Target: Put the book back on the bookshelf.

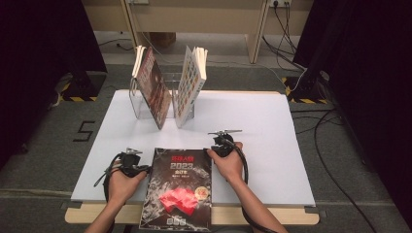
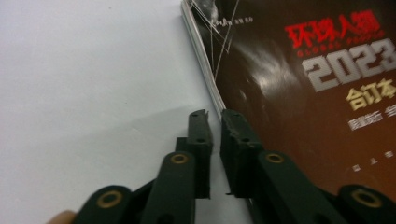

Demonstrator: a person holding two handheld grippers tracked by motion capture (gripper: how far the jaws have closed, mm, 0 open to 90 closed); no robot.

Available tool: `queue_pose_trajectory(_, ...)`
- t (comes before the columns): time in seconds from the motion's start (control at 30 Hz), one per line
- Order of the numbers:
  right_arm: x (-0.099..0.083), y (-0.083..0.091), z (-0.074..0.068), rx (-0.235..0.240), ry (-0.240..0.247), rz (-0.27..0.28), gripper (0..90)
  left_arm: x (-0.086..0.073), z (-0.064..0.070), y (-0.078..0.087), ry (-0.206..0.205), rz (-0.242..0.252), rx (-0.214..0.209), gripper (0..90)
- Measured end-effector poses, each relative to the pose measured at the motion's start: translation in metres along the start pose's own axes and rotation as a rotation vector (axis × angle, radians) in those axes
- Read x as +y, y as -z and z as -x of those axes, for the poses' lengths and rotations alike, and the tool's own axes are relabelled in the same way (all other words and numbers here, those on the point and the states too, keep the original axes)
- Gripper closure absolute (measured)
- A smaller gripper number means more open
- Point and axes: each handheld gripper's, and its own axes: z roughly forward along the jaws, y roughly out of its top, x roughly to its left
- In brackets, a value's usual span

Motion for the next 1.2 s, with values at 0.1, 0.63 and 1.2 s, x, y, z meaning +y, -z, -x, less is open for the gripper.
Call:
queue_pose_trajectory(0.1,0.001,-0.001,0.002,-0.001,-0.012,-0.004,58.7,0.002,0.002,0.006,-0.010,0.024,-0.006,75.3)
queue_pose_trajectory(0.63,0.001,-0.002,0.000,0.016,-0.035,-0.008,56.9,-0.002,0.017,-0.003,-0.074,-0.045,-0.003,71.4)
queue_pose_trajectory(1.2,-0.007,0.001,0.002,0.060,-0.120,0.020,56.5,-0.003,0.016,-0.004,-0.041,-0.040,-0.010,71.9)
